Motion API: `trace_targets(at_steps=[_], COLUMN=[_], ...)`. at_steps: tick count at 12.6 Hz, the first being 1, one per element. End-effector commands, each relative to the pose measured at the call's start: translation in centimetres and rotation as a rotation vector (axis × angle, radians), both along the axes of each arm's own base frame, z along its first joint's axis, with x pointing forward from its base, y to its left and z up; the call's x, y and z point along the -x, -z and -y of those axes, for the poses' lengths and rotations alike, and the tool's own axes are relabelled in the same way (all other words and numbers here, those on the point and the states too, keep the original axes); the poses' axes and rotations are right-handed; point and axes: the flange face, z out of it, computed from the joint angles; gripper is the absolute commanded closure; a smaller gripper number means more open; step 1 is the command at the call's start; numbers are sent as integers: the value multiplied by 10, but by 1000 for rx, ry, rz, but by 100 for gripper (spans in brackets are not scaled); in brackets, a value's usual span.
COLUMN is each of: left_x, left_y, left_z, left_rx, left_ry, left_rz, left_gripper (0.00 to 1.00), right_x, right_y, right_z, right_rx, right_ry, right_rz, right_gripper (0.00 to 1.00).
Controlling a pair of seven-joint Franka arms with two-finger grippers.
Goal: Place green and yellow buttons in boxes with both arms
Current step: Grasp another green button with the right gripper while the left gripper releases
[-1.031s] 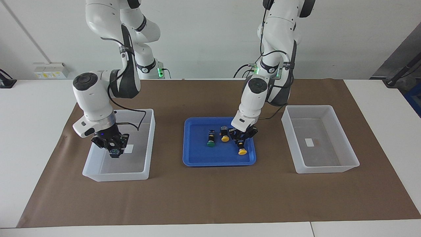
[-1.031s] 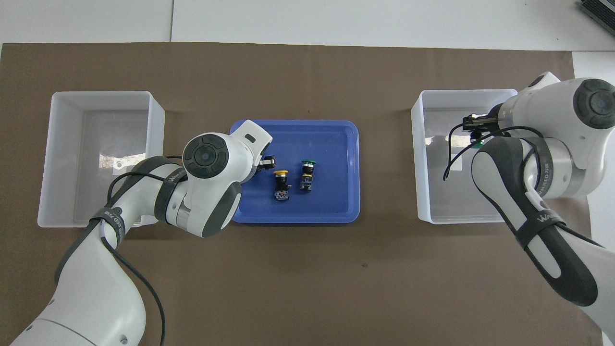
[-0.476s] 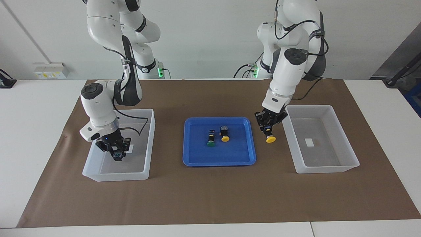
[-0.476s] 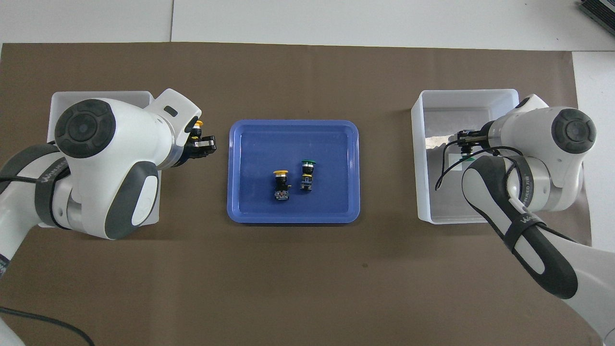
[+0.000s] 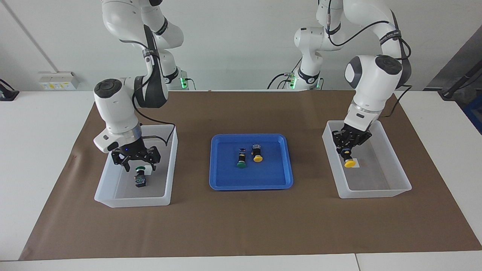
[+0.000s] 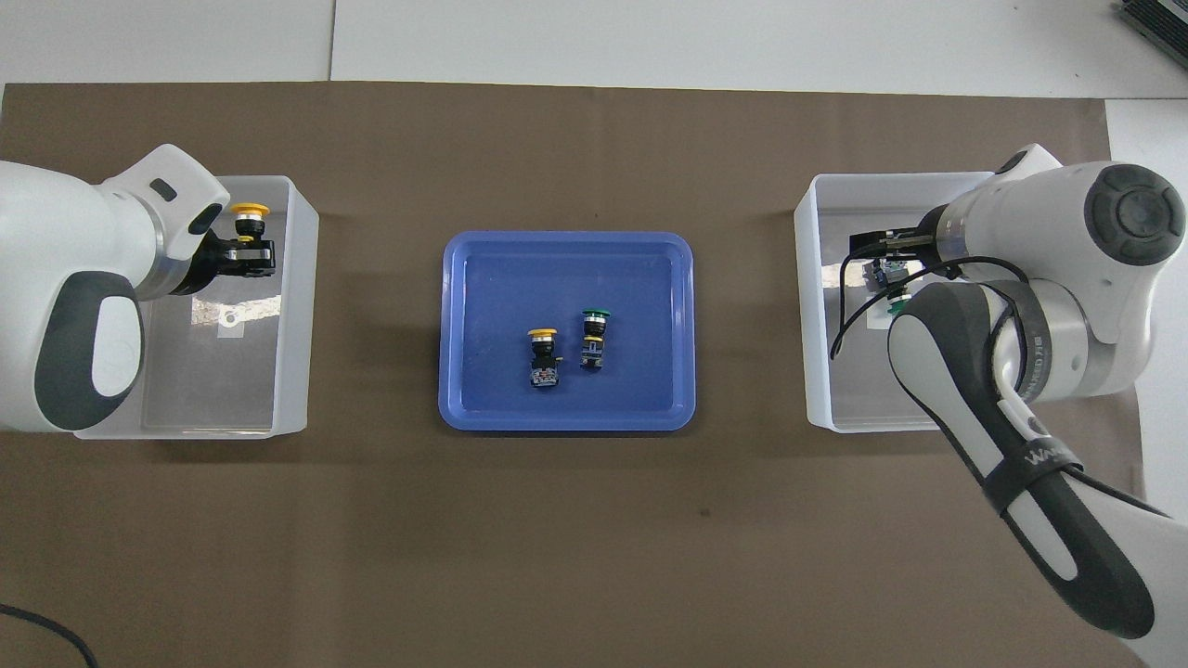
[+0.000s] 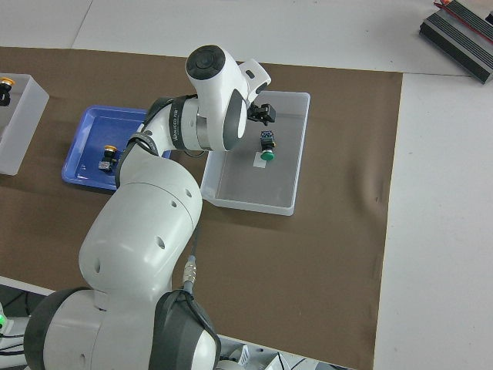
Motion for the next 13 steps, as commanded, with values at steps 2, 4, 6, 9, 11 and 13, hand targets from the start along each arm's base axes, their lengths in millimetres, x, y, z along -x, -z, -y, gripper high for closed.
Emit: trace_targets(at_steps=[2,4,6,9,11,13], left_x=[-5,-14,-23,-33,-40,-41], left_y=[13,42,70,105,121,125], left_z=[-57,-61,-61,-54,-55,-60], left_rx=[-41,-48,-48,-47,-42,-42], left_ry=[53,70,71,81,71,65], left_rz=[40,40,33,28,31,31], left_gripper=[100,100,100,100,100,100], right_x=[10,25,43,56,61,69], right_y=[-35,-34,-18,18,39,68], right_z=[-78,-143,-211,-276,-295,-318], right_rx=[-34,-55,-85,-141,-151,-142], right_ry=[41,52,114,152,175,164], right_rz=[-38,-32,-20,14,12,10], right_gripper=[0,0,0,0,0,0])
